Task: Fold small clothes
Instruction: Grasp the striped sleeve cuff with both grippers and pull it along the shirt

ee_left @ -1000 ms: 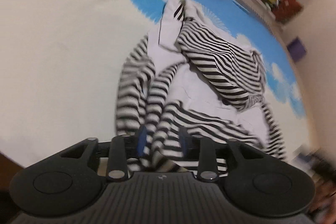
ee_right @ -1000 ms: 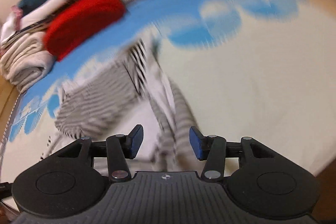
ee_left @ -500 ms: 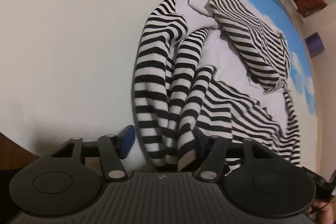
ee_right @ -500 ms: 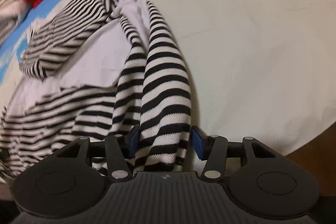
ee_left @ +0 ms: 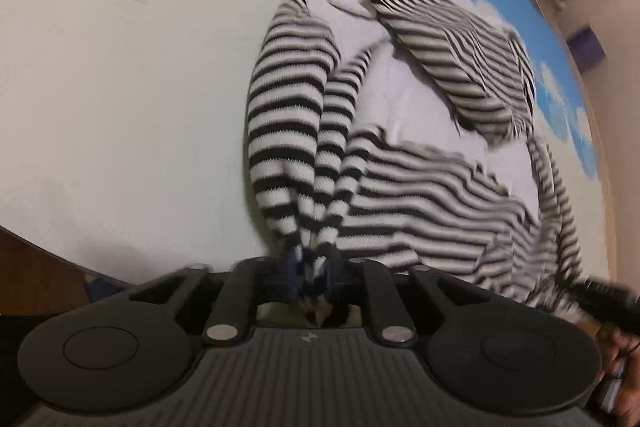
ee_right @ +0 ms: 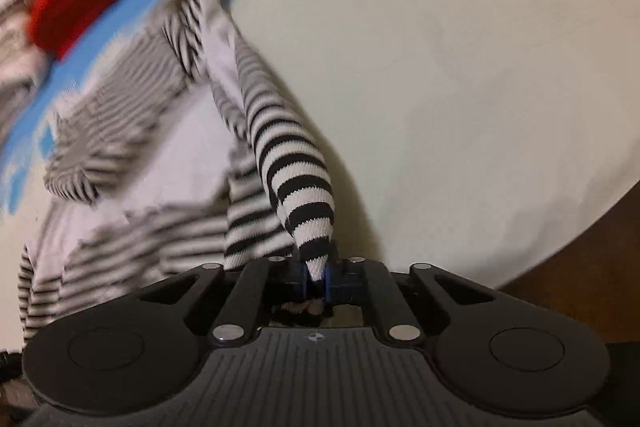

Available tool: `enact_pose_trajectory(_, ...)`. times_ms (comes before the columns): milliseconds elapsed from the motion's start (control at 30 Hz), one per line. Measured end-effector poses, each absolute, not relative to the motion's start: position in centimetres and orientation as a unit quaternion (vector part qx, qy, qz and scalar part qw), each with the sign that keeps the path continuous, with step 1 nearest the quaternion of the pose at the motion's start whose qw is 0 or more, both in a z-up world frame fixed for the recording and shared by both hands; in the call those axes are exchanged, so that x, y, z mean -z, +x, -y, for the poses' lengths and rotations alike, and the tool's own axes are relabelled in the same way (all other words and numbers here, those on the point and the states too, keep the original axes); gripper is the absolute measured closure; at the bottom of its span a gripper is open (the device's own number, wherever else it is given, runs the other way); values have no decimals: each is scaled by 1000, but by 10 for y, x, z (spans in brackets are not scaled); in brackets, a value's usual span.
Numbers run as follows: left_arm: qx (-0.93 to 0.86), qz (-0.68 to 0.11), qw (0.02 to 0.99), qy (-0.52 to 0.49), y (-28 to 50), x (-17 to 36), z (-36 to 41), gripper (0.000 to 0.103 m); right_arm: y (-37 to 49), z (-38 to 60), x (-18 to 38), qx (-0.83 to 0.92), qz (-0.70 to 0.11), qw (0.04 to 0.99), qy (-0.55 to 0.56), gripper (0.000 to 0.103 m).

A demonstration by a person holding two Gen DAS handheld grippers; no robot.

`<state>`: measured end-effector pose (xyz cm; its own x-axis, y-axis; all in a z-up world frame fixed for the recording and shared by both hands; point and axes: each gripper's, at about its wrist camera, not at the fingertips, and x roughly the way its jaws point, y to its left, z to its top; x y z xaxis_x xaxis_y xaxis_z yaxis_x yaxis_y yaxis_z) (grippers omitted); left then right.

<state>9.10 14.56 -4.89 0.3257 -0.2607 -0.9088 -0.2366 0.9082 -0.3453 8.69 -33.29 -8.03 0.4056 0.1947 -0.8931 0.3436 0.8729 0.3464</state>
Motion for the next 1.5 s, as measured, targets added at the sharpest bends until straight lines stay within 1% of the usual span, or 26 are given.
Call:
enact_pose_trajectory(67, -2, -569, 788, -237, 93, 46, -156, 67, 90, 330, 85, 51, -550, 796, 249, 77)
enact_pose_trajectory(100, -9, -567, 785, -248, 93, 46, -160, 64, 91, 329, 84, 53, -549, 798, 244, 72)
enact_pose_trajectory(133, -15, -569, 781, -258, 93, 47, -163, 59, 92, 327, 83, 53, -549, 799, 239, 70)
enact_pose_trajectory(200, -18, -577, 769, -275, 96, 54, -166, 58, 92, 324, 83, 53, -552, 798, 237, 64)
enact_pose_trajectory(367, -18, -592, 756, -280, 100, 67, -164, 58, 101, 312, 89, 47, -564, 799, 204, 64)
enact_pose_trajectory(433, -22, -592, 756, -277, 101, 69, -163, 58, 101, 310, 89, 45, -564, 801, 195, 64)
enact_pose_trajectory(467, -22, -591, 758, -276, 101, 69, -162, 58, 101, 310, 89, 44, -564, 802, 193, 68)
enact_pose_trajectory(500, -23, -589, 760, -272, 102, 69, -160, 58, 100, 310, 89, 40, -563, 802, 194, 81)
enact_pose_trajectory(533, -22, -588, 762, -269, 100, 69, -160, 59, 100, 310, 89, 31, -563, 801, 200, 86)
enact_pose_trajectory(567, -22, -588, 765, -264, 100, 69, -158, 63, 99, 310, 89, 25, -562, 801, 205, 90)
enact_pose_trajectory(600, -19, -587, 767, -259, 100, 69, -157, 71, 99, 309, 88, 22, -561, 802, 203, 92)
enact_pose_trajectory(633, -9, -585, 769, -258, 100, 68, -155, 94, 99, 309, 87, 20, -560, 804, 200, 93)
enact_pose_trajectory(700, -8, -563, 788, -249, 99, 57, -154, 95, 96, 312, 83, 15, -555, 805, 209, 95)
enact_pose_trajectory(800, -8, -531, 815, -233, 95, 38, -154, 95, 90, 324, 74, 9, -542, 803, 249, 95)
enact_pose_trajectory(900, -1, -552, 804, -220, 94, 44, -147, 93, 85, 333, 69, 12, -534, 802, 268, 94)
enact_pose_trajectory(933, 0, -563, 797, -218, 95, 48, -146, 89, 85, 334, 71, 14, -539, 799, 266, 94)
enact_pose_trajectory(967, -1, -573, 790, -218, 96, 53, -145, 87, 86, 334, 74, 16, -545, 796, 263, 90)
enact_pose_trajectory(1000, -2, -578, 786, -221, 96, 57, -145, 84, 88, 334, 78, 19, -553, 791, 259, 83)
enact_pose_trajectory(1033, -6, -579, 784, -223, 97, 59, -146, 79, 91, 333, 82, 21, -559, 788, 256, 82)
enact_pose_trajectory(1067, -10, -580, 783, -225, 97, 61, -147, 78, 93, 331, 84, 22, -564, 786, 251, 80)
enact_pose_trajectory(1167, -14, -587, 773, -241, 98, 66, -151, 78, 97, 326, 88, 18, -569, 787, 236, 79)
enact_pose_trajectory(1400, -9, -591, 775, -224, 97, 69, -145, 78, 99, 319, 88, 15, -569, 792, 219, 79)
enact_pose_trajectory(1467, -9, -589, 777, -224, 97, 70, -145, 82, 99, 318, 88, 14, -567, 794, 217, 80)
enact_pose_trajectory(1500, -7, -587, 778, -222, 97, 69, -144, 84, 99, 318, 88, 13, -566, 795, 216, 84)
